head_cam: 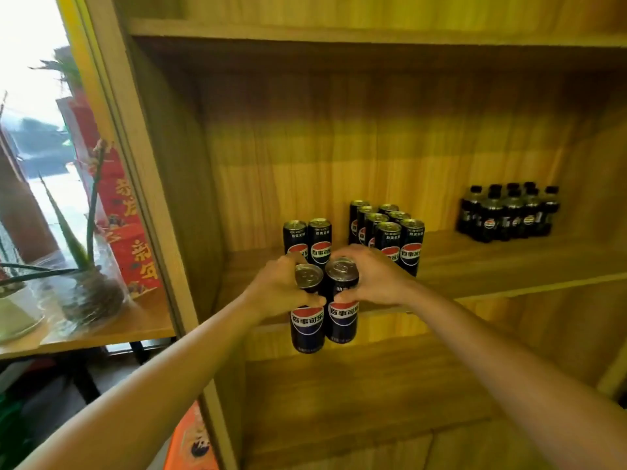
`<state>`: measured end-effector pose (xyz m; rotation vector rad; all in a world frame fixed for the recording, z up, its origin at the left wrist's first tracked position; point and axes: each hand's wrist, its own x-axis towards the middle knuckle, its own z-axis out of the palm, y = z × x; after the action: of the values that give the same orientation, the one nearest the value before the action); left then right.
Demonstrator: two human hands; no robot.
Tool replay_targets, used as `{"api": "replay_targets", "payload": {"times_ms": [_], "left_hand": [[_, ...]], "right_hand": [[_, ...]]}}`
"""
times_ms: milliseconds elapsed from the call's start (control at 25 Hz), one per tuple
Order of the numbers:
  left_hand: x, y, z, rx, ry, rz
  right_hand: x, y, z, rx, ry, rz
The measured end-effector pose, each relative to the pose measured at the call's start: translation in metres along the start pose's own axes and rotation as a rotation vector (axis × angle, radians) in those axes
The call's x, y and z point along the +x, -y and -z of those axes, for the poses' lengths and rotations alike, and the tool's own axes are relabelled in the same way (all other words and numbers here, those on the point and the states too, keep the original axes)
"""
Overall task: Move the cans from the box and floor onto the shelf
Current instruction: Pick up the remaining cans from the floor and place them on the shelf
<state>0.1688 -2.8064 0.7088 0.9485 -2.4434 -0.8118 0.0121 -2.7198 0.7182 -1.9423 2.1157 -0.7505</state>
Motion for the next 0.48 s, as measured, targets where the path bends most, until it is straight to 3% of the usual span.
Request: {"api": "replay_targets", "payload": {"times_ms": [240,480], "left_hand": [[0.085,0.014,0.001,-0.056,-0.128,0.101],[0.118,0.037,-0.008,-0.115,-0.244,0.192]], "right_hand": [[0.098,-0.048,0.003,-0.012,0.068,0.055],[0.136,-0.070,-0.015,0.089,0.065,0.080]]}}
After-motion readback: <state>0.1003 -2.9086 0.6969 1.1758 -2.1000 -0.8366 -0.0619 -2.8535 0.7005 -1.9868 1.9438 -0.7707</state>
